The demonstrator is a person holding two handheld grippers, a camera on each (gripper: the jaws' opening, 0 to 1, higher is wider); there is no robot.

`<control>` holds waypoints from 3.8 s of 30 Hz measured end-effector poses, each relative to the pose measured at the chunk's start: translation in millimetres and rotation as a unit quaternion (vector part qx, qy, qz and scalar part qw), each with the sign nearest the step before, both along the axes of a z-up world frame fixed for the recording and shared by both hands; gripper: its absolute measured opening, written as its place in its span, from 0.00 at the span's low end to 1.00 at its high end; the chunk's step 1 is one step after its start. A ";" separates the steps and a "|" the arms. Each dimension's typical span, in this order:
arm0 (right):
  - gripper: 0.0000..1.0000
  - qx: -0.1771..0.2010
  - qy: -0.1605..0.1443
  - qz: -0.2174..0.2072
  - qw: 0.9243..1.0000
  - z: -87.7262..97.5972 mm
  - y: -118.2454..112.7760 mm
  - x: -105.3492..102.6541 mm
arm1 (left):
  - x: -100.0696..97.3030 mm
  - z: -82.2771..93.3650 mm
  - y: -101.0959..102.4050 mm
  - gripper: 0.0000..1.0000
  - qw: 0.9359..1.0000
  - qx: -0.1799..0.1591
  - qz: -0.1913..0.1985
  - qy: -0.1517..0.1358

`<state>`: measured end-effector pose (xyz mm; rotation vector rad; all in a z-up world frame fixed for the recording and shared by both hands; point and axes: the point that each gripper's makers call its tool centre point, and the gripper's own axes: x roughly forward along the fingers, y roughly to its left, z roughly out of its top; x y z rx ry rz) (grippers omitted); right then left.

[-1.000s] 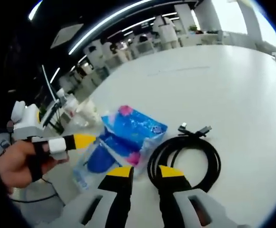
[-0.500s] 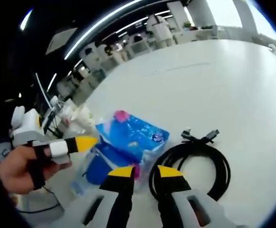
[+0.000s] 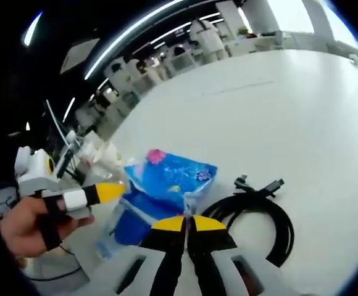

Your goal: Arrange the tabletop items into an orderly group along one side of the table until the central work area is clear of visible clutter.

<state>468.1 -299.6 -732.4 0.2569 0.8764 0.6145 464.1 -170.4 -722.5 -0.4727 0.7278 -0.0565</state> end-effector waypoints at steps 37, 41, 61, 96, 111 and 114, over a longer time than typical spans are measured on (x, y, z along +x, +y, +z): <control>0.00 0.017 -0.036 -0.040 0.998 27.2 -71.2 68.9 | 54.9 28.9 -79.4 0.00 0.996 0.001 -0.082 -0.041; 0.00 0.020 -0.037 -0.046 0.998 26.0 -84.6 75.9 | 58.4 21.9 -93.9 0.00 0.994 0.004 -0.099 -0.034; 0.00 0.023 -0.041 -0.043 0.998 16.6 -96.1 118.8 | 85.3 5.2 -109.3 0.00 0.995 0.000 -0.097 -0.011; 0.00 0.007 -0.006 -0.042 0.999 -22.6 -109.1 127.0 | 83.4 -35.2 -117.6 0.00 0.994 0.016 -0.098 0.040; 0.01 0.005 -0.004 -0.041 0.999 -24.2 -111.1 129.4 | 86.5 -36.1 -120.2 0.00 0.993 0.020 -0.105 0.040; 0.01 0.002 -0.003 -0.041 0.999 -25.6 -113.2 126.3 | 82.9 -36.5 -122.5 0.00 0.993 0.022 -0.110 0.041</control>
